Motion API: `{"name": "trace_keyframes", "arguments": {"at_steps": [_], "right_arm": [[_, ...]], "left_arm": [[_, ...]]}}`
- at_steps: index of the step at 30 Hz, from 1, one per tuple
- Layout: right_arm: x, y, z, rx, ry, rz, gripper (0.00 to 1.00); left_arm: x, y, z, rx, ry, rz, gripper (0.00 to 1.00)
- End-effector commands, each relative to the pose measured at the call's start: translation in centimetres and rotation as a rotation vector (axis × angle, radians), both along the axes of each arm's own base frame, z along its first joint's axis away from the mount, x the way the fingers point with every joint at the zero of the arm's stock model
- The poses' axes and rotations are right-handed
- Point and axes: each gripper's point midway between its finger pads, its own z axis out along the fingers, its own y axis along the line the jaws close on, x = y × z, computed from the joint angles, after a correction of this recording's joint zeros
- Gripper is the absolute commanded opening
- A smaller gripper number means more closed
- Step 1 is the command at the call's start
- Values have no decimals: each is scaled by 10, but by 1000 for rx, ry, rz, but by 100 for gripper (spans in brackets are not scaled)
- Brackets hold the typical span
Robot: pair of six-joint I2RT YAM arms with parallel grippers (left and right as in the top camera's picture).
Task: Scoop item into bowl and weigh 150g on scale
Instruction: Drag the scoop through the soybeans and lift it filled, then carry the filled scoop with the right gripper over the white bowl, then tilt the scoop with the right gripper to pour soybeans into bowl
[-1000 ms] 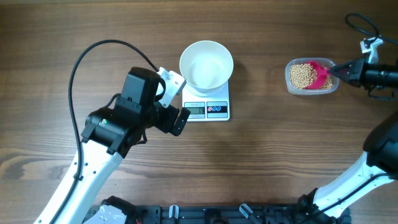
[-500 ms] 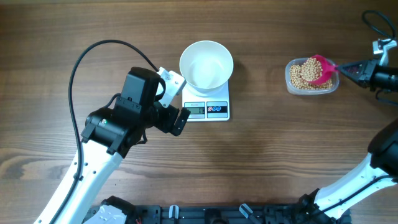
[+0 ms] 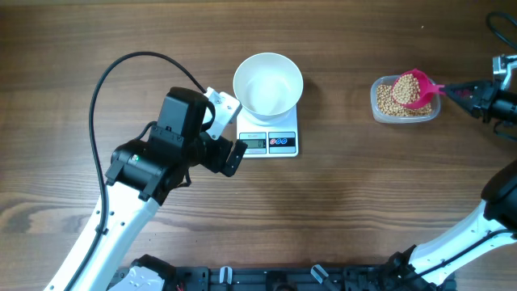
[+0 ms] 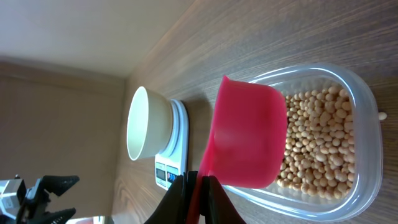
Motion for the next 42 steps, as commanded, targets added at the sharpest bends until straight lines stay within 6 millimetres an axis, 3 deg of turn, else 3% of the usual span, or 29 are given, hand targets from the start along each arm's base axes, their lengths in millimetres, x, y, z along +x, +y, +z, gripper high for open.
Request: {"name": "trace_keyframes", "arguments": {"at_steps": [1,12,16,18,22,26,29,32,36,39,42], "right_arm": [[3,0,3,53,-50,-3,4],[9,7,29,196,-116,-33,4],[17,31,39,258,-133,9,4],[23,51,46,294,-150,50,4],[35,112,67,416,-186,170,4],[42,171,73,458,-191,319,4],[51,229,75,457,-192,484,4],[58,266,82,437,-232,595,4],[71,300,111,381,-366,724,4],[74,306,137,322,-500,773,4],[74,306,141,310,-529,779,4]], "left_arm": [[1,-1,0,-2,-2,-19,100],[1,-1,0,-2,-2,-19,100],[1,-1,0,-2,-2,-19,100],[1,-1,0,-2,-2,-19,100],[1,-1,0,-2,-2,-19,100],[1,-1,0,-2,-2,-19,100],[1,-1,0,-2,-2,-19,100],[1,-1,0,-2,-2,-19,100],[1,-1,0,-2,-2,-19,100],[1,-1,0,-2,-2,-19,100],[1,-1,0,-2,-2,-19,100]]}}
